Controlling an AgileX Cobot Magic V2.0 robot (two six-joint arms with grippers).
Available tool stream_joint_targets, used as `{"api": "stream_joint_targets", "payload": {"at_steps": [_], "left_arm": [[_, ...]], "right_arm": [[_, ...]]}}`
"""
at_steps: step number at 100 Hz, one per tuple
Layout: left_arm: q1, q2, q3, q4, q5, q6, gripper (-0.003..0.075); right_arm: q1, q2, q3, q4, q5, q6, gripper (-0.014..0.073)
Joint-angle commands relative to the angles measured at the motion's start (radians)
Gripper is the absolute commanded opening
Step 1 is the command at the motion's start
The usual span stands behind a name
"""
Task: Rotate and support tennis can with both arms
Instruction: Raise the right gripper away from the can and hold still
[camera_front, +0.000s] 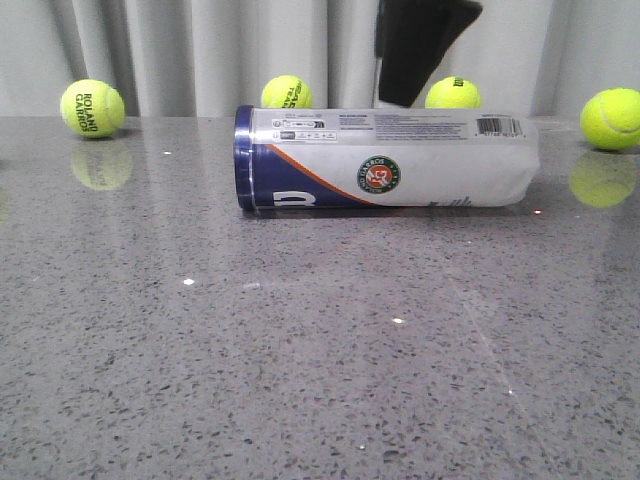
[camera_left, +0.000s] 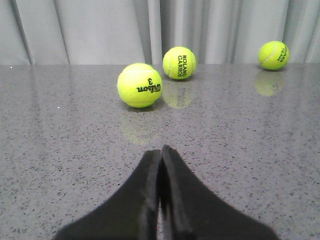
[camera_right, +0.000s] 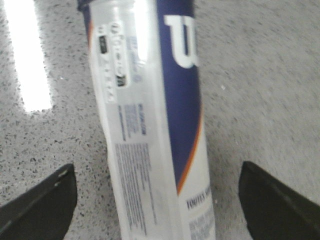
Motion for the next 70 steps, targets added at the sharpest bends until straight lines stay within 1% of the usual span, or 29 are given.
{"api": "stream_joint_targets", "payload": {"at_steps": [1,11,18,19,20,27,44,55,62,69,70], "left_arm": [[-0.002,-0.034,0.046,-0.003,-0.077,-0.010,-0.0020],[-0.002,-0.034,0.046,-0.003,-0.077,-0.010,-0.0020],[-0.002,-0.034,0.046,-0.003,-0.077,-0.010,-0.0020],[-0.002,-0.034,0.046,-0.003,-0.077,-0.010,-0.0020],[-0.002,-0.034,0.046,-0.003,-0.077,-0.010,-0.0020],[-0.002,-0.034,0.046,-0.003,-0.077,-0.010,-0.0020],[-0.002,-0.034,0.046,-0.003,-0.077,-0.010,-0.0020],[-0.002,-0.034,0.046,-0.003,-0.077,-0.010,-0.0020],[-0.002,-0.034,0.046,-0.003,-0.077,-0.010,-0.0020],[-0.002,-0.034,0.046,-0.003,-0.077,-0.010,-0.0020],[-0.002,-0.034,0.046,-0.003,-0.077,-0.010,-0.0020]], "right_arm": [[0.000,-0.083,-0.026,-0.042,0.091,0.105,0.0644],[-0.002,-0.114,-0.026,-0.112,0.091,0.267,0.0644],[-0.002,-0.133,-0.026,-0.153,0.091,0.398,0.0644],[-0.002,-0.136,-0.026,-0.162,0.091,0.433,0.0644],[-0.002,-0.137,-0.026,-0.162,0.091,0.433,0.0644],[-0.002,-0.152,-0.026,-0.203,0.092,0.542,0.0644],[-0.002,-0.179,-0.018,-0.220,0.092,0.690,0.0644],[-0.002,-0.207,0.004,-0.220,0.092,0.741,0.0640],[-0.002,-0.229,0.030,-0.220,0.092,0.753,0.0588],[-0.009,-0.258,0.066,-0.220,0.092,0.781,0.0473],[-0.010,-0.260,0.075,-0.220,0.092,0.787,0.0444]]}}
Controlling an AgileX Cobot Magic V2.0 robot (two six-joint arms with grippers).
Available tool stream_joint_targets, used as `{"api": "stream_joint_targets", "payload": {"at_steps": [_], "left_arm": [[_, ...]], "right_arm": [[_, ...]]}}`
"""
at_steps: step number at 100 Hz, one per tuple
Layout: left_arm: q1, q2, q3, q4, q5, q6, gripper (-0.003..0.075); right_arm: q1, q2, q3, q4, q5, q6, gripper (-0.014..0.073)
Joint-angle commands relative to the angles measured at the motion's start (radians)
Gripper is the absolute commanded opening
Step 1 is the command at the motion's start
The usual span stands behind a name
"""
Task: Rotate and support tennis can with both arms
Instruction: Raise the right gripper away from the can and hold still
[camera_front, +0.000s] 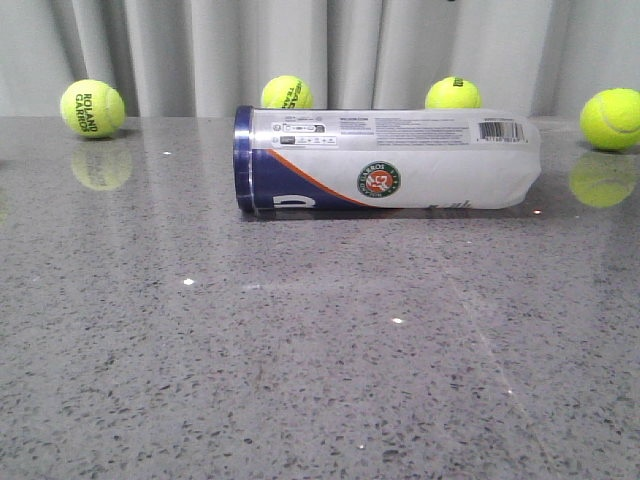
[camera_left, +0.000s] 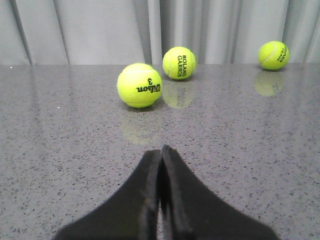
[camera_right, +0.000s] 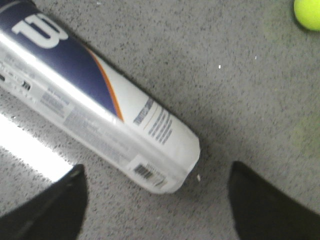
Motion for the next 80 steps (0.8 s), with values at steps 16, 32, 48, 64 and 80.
{"api": "stream_joint_targets", "payload": {"at_steps": [16,32,48,64,80], "left_arm": [[-0.002,-0.034,0.046,-0.003,-0.077,-0.010,-0.0020],[-0.002,-0.034,0.046,-0.003,-0.077,-0.010,-0.0020],[-0.002,-0.034,0.046,-0.003,-0.077,-0.010,-0.0020],[-0.002,-0.034,0.046,-0.003,-0.077,-0.010,-0.0020],[-0.002,-0.034,0.046,-0.003,-0.077,-0.010,-0.0020]], "right_arm": [[-0.039,-0.150,0.103,-0.019,0.083,0.107,0.0083],[-0.061,-0.232,0.198,-0.019,0.063,0.155,-0.0067],[-0.063,-0.344,0.305,-0.019,0.003,0.210,-0.0068],[-0.063,-0.480,0.433,-0.019,-0.090,0.264,-0.0068],[-0.063,-0.622,0.559,-0.019,-0.174,0.304,-0.0068]]}}
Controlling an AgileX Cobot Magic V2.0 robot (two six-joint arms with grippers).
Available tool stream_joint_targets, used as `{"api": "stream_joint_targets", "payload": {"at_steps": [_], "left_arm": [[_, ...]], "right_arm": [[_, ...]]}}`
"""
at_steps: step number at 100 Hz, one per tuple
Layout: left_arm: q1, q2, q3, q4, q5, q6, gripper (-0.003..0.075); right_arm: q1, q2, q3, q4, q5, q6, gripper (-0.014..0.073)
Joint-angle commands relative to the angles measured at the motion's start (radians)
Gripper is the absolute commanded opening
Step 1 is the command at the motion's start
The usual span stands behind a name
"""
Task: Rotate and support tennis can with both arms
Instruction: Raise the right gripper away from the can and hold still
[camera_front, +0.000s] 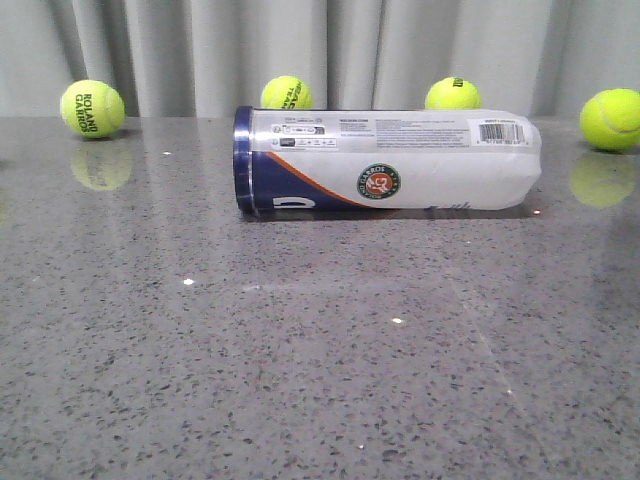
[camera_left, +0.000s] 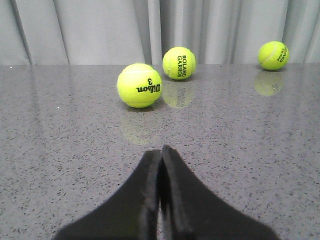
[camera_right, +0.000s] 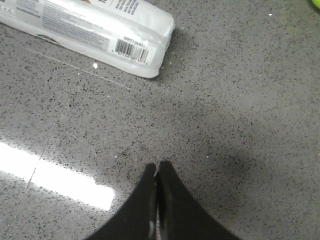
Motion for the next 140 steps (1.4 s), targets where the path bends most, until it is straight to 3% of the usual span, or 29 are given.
{"api": "stream_joint_targets", "payload": {"at_steps": [1,38,80,113,140], "left_arm": [[-0.002,-0.034,0.046,-0.003,-0.077,-0.010,-0.0020],[-0.002,-0.034,0.046,-0.003,-0.077,-0.010,-0.0020],[-0.002,-0.034,0.046,-0.005,-0.077,-0.010,-0.0020],[-0.002,-0.034,0.046,-0.005,-0.079,-0.010,-0.0020],[-0.002,-0.034,0.046,-0.012,-0.172,-0.010,-0.0020]], "right_arm": [[-0.007,-0.092,0.036,-0.017,-0.098,0.028,-0.0068],[-0.007,-0.466,0.350,-0.012,-0.321,0.032,-0.0068],[-0.007,-0.831,0.604,-0.010,-0.453,0.032,-0.0068],[-0.007,-0.893,0.766,-0.010,-0.632,0.032,-0.0068],[-0.007,-0.893,0.768,-0.010,-0.633,0.032,-0.0068]]}}
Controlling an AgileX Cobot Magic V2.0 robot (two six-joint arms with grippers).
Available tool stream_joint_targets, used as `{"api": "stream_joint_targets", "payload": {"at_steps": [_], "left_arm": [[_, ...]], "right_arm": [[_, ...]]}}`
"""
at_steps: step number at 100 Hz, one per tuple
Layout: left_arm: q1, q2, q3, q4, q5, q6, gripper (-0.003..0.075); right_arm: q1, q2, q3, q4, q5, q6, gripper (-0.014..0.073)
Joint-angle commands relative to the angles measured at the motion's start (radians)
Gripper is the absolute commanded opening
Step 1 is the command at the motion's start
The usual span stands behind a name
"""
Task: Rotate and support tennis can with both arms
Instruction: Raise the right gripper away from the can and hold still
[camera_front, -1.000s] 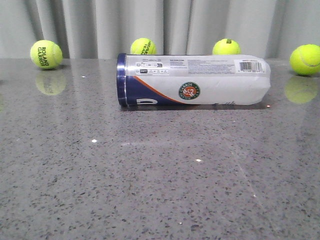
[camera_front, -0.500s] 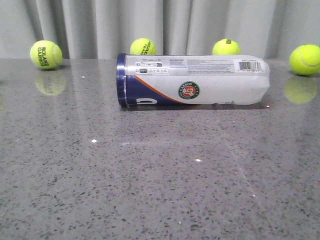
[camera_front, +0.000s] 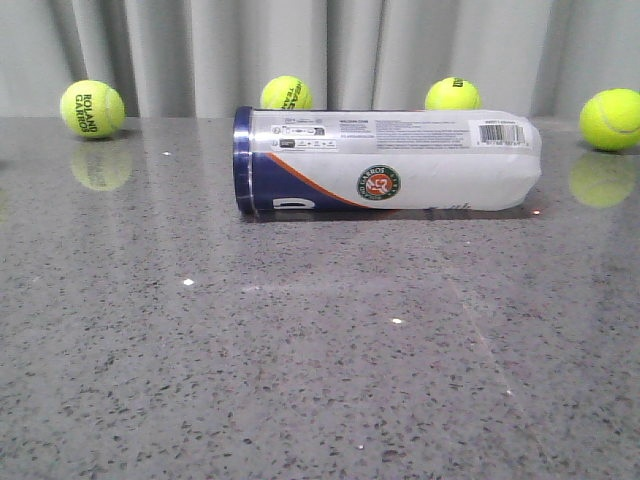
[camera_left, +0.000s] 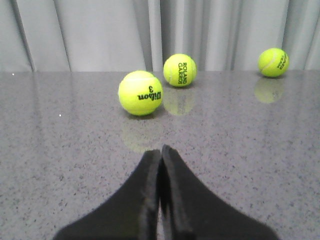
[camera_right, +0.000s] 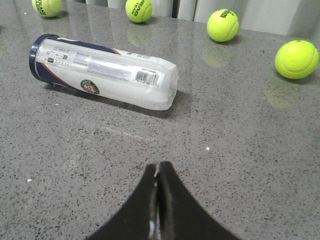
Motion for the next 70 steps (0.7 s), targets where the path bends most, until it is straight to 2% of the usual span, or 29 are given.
{"api": "stream_joint_targets", "payload": {"at_steps": [1,18,40,53,70], "left_arm": [[-0.002,-0.032,0.045,-0.012,-0.140,-0.010,-0.0020],[-0.002,-0.033,0.015,-0.024,-0.268,-0.010,-0.0020],[-0.002,0.029,-0.154,-0.024,-0.098,-0.010,-0.0020],[-0.002,0.116,-0.276,-0.020,-0.052,-0.010,-0.0020],[-0.002,0.266,-0.433,-0.020,0.072,-0.010,-0.0020]], "right_arm": [[-0.007,0.012,-0.023,-0.010,-0.085,0.002,-0.0068],[-0.007,0.012,-0.023,-0.010,-0.085,0.002,-0.0068],[-0.007,0.012,-0.023,-0.010,-0.085,0.002,-0.0068],[-0.007,0.012,-0.023,-0.010,-0.085,0.002,-0.0068],[-0.007,0.012,-0.023,-0.010,-0.085,0.002,-0.0068]]}}
